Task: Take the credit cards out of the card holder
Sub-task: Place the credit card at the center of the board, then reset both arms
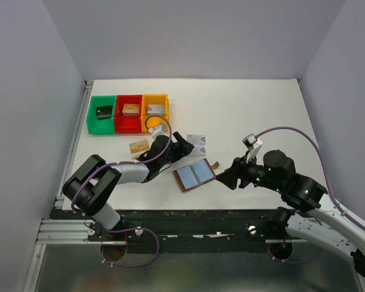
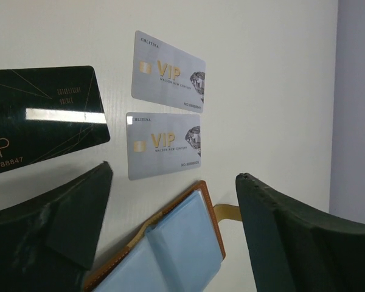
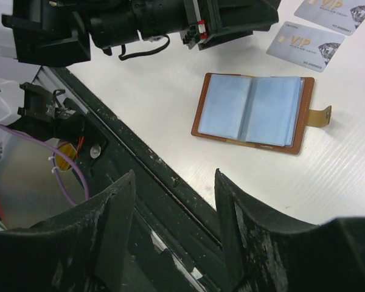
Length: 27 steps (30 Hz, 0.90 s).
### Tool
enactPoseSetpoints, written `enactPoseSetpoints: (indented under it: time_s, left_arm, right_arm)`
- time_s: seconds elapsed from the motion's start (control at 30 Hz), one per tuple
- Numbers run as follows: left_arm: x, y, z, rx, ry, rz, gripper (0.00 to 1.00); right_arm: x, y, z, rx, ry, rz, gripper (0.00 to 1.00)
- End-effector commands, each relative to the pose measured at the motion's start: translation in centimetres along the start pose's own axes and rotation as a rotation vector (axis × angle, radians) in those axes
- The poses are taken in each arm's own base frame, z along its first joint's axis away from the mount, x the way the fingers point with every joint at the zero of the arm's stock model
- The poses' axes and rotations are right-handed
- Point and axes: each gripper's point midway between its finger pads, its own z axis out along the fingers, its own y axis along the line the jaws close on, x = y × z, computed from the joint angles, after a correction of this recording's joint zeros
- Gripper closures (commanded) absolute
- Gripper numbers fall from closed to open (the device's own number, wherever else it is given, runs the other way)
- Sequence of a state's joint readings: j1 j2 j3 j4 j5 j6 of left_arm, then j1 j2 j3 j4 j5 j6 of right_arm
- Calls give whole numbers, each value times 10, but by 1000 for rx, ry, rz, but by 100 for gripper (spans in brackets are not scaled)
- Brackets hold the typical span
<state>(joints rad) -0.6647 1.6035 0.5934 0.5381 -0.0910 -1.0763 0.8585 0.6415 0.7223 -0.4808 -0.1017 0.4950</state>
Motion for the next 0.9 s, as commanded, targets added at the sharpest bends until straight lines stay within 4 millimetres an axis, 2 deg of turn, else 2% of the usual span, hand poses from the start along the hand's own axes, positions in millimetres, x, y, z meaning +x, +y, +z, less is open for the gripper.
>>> enactPoseSetpoints:
  time_s: [0.0, 0.13, 0.2, 0.3, 0.37, 0.47, 0.6, 0.7, 0.87]
  left_arm:
    - [-19, 0, -17, -51, -49, 72, 1]
    - [-33, 3, -43, -138, -53, 143, 1]
    - [-37, 28, -67, -304, -31, 184, 1]
    - [-52, 46, -103, -450, -49, 241, 1]
    - [-58, 55, -129, -492, -77, 225, 1]
    - [-62, 55, -155, -429, -132, 197, 1]
    - [-62, 54, -181, -325, -194, 132, 1]
    - [-62, 49, -191, -271, -207, 111, 1]
    - [-70, 49, -199, -349, -195, 129, 1]
  right_arm:
    - [2, -6, -1, 31, 5, -21, 37]
    - [5, -16, -1, 77, 9, -34, 37]
    - [9, -24, -1, 112, 17, -39, 37]
    - [11, -45, -1, 208, -8, -39, 37]
    - [12, -54, 0, 249, -25, -36, 37]
    - [13, -67, 0, 311, -47, -27, 37]
    - [11, -76, 2, 358, -75, -14, 37]
    - [8, -79, 4, 374, -92, -7, 36]
    - [2, -81, 4, 399, -106, -1, 36]
